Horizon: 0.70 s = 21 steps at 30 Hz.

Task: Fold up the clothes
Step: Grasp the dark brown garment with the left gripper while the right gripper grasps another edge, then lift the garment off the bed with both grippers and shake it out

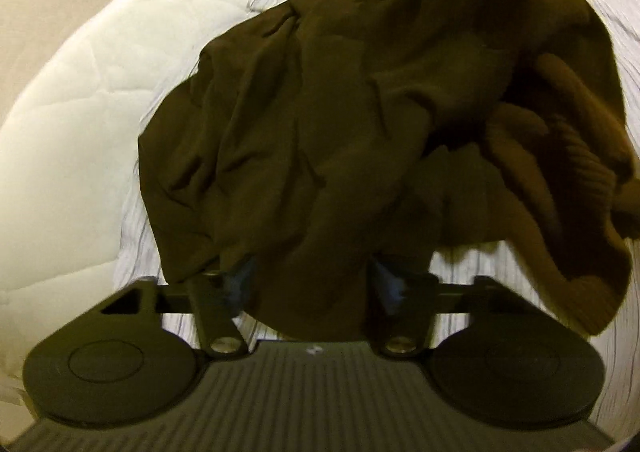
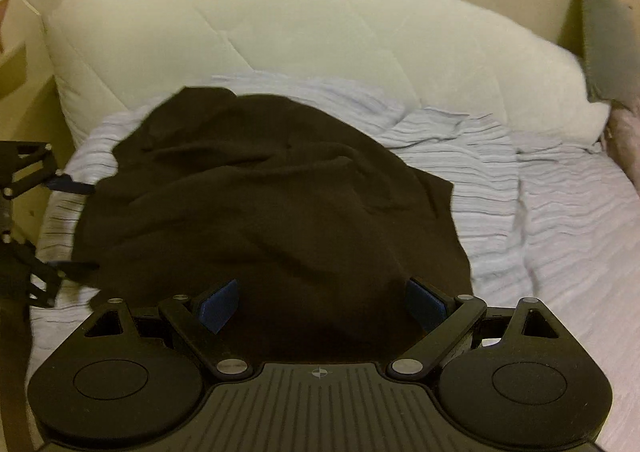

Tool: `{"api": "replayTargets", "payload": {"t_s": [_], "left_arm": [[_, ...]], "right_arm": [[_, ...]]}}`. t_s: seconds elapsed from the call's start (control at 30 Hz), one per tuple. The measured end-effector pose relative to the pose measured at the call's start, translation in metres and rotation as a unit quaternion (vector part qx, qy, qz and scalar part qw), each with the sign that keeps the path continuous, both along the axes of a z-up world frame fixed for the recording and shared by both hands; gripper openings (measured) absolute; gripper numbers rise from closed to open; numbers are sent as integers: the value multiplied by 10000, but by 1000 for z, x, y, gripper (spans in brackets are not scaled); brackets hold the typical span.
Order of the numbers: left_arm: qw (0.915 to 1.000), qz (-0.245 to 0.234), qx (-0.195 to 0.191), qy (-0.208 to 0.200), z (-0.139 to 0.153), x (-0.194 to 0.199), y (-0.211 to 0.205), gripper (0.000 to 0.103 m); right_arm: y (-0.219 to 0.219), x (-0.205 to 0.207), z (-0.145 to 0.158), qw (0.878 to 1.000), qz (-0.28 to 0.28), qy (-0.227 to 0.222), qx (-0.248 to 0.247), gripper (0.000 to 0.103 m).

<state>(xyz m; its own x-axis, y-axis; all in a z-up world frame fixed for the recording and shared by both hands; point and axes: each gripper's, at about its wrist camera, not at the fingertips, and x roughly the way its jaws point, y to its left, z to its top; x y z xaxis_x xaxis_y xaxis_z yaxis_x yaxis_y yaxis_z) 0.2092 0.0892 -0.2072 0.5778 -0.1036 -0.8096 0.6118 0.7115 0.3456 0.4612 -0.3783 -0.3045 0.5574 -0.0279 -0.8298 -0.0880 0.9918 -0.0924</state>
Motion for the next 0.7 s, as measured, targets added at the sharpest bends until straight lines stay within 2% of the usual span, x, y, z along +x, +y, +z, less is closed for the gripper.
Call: {"api": "replayTargets", "payload": {"t_s": [0.03, 0.07, 0.1, 0.17, 0.2, 0.33, 0.47, 0.6, 0.7], "left_arm": [[10000, 39, -30, 39, 0, 3, 1, 31], [9999, 71, -112, 88, 2, 4, 4, 13], [9997, 102, -194, 136, 5, 5, 6, 4], [9994, 126, -321, 94, 12, 6, 10, 2], [9992, 137, -377, 11, 19, 6, 12, 2], [9959, 273, -703, -495, 60, 11, 23, 1], [9875, 52, -998, -1222, 122, 18, 12, 1], [9713, -474, -1309, -1927, 194, 5, -26, 1], [9563, -1046, -1542, -2253, 237, -31, -71, 1]], "right_arm": [[-1, 6, -3, 10000, -5, 35, 28, 92], [-2, 11, -5, 10000, -19, 73, 58, 91], [-2, 16, -8, 9999, -33, 110, 88, 82], [-2, 24, -6, 9994, -109, 181, 261, 32], [-1, 25, -3, 9995, -170, 169, 226, 15], [-5, 16, 27, 9980, -439, -152, 440, 11], [-30, -13, 79, 9865, -1114, -956, 729, 10], [-57, -72, 138, 9645, -1750, -1811, 797, 10], [-71, -140, 177, 9465, -2116, -2334, 695, 9]]}}
